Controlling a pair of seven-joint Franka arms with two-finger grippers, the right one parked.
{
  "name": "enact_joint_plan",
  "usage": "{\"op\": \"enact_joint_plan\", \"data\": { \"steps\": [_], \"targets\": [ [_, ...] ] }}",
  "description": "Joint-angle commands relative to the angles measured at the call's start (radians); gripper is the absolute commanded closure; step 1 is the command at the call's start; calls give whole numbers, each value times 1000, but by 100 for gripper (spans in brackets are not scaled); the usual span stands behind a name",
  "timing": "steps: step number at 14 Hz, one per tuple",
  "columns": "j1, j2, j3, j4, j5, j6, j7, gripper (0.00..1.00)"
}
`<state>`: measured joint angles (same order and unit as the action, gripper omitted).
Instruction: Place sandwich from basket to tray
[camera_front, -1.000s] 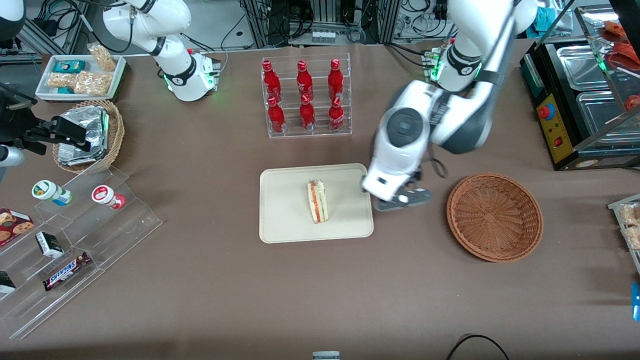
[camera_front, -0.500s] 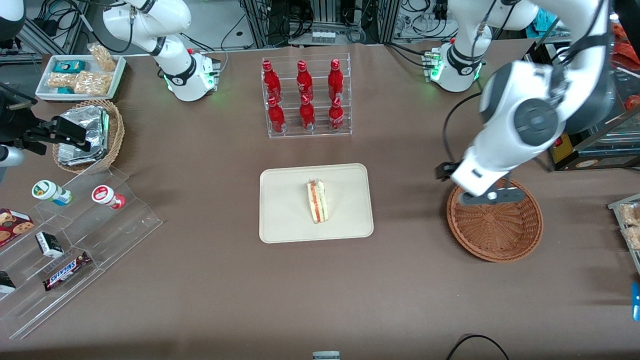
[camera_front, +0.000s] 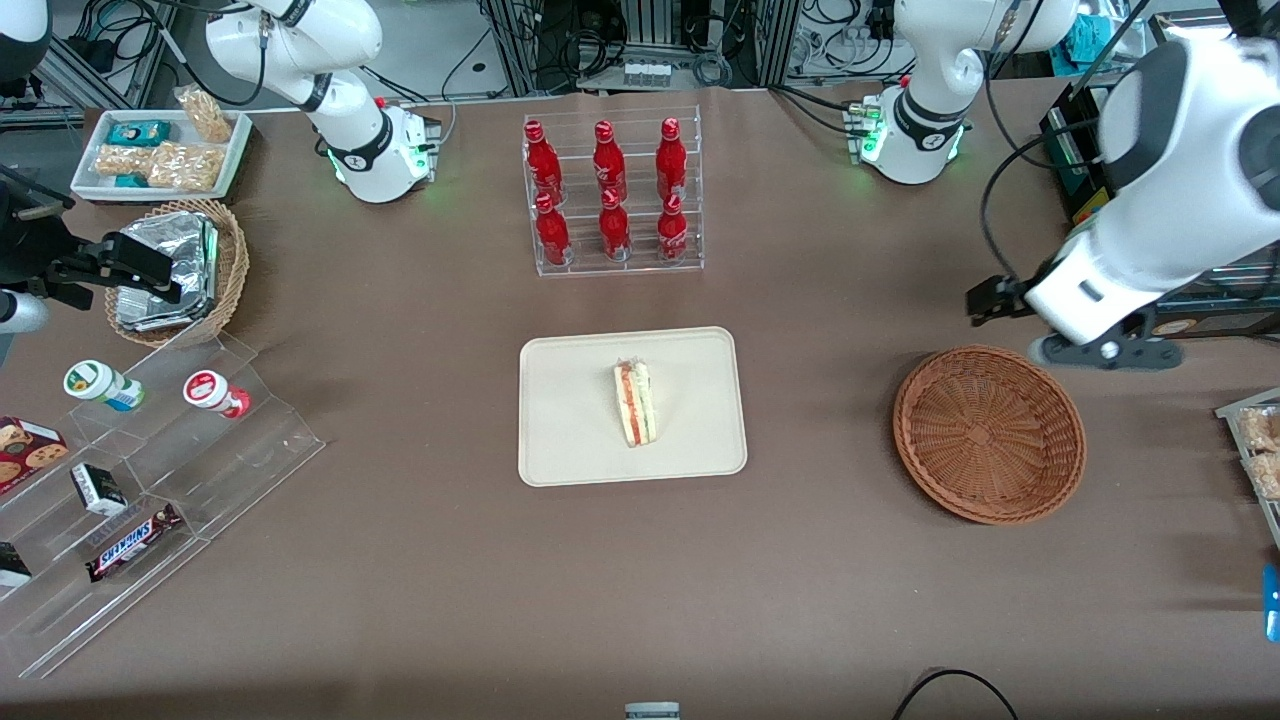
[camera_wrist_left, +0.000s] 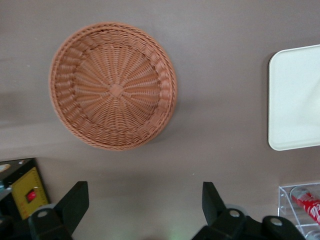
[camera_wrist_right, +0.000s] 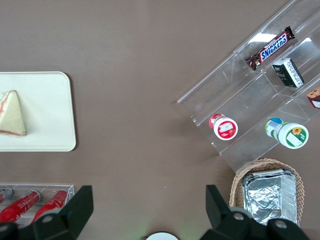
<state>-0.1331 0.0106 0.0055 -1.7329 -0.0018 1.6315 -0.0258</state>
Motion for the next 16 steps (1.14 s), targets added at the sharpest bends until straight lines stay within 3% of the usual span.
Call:
{"op": "enact_joint_plan", "data": {
  "steps": [1,8,11,14,16],
  "targets": [
    [108,-47,-68,22,5,-42,70,0],
    [204,-100,-93,49,5,-53,75,0],
    [195,-80,-70,61,3,-45,72,0],
    [176,-3,-65,167,3,-55,69,0],
    [136,-9,-17,162,2,-70,72,0]
  ]
}}
